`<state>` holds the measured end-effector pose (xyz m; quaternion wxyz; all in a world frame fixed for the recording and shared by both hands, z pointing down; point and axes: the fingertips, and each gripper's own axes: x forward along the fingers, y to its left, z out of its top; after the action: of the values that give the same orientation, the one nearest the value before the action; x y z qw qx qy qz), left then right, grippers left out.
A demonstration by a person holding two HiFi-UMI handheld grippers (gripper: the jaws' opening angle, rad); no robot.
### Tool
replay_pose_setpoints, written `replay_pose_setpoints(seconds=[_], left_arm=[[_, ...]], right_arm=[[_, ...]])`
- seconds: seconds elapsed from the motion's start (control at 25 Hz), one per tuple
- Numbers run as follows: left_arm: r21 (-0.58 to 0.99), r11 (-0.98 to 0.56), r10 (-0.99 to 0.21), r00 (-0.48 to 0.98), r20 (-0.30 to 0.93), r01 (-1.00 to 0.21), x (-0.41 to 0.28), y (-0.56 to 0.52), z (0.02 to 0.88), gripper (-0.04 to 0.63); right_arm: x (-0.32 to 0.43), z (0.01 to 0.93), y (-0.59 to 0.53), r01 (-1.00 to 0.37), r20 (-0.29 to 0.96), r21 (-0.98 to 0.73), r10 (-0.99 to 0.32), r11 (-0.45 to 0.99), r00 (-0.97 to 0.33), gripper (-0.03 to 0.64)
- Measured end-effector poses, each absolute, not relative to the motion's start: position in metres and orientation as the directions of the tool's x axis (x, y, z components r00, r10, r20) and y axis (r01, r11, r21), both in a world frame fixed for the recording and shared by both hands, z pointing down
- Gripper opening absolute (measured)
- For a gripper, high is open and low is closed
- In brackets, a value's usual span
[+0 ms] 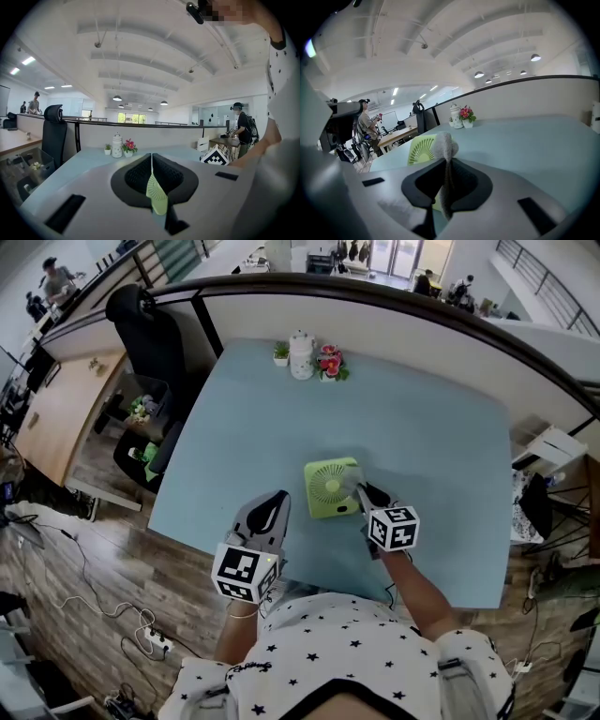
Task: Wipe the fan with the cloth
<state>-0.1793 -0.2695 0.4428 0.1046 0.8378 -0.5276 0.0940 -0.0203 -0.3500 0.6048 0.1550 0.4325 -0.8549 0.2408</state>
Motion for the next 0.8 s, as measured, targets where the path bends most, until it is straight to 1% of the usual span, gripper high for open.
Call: replay_pose_setpoints(seconds=[0.28, 0.64, 0.8], left_arm=[[0.074, -0.431, -0.858, 0.434, 0.274, -0.899, -0.176, -0.270, 0.444, 0.032], [0.074, -0.420, -0.863, 0.424, 0.274, -0.904, -0.179, -0.266, 0.443, 0.032], [0.073, -0.422, -0.864, 0.425, 0.269, -0.904, -0.179, -0.266, 0.442, 0.032]], right_arm=[[-0.010, 0.615, -0.350, -0.831, 0.491, -0.296, -0.671, 0.472, -0.556, 0.032], [-0.009, 0.613, -0.349, -0.827, 0.490, -0.292, -0.667, 0.481, -0.561, 0.032], [-0.011, 0.604, -0.347, -0.824, 0.466, -0.295, -0.679, 0.484, -0.566, 0.032]])
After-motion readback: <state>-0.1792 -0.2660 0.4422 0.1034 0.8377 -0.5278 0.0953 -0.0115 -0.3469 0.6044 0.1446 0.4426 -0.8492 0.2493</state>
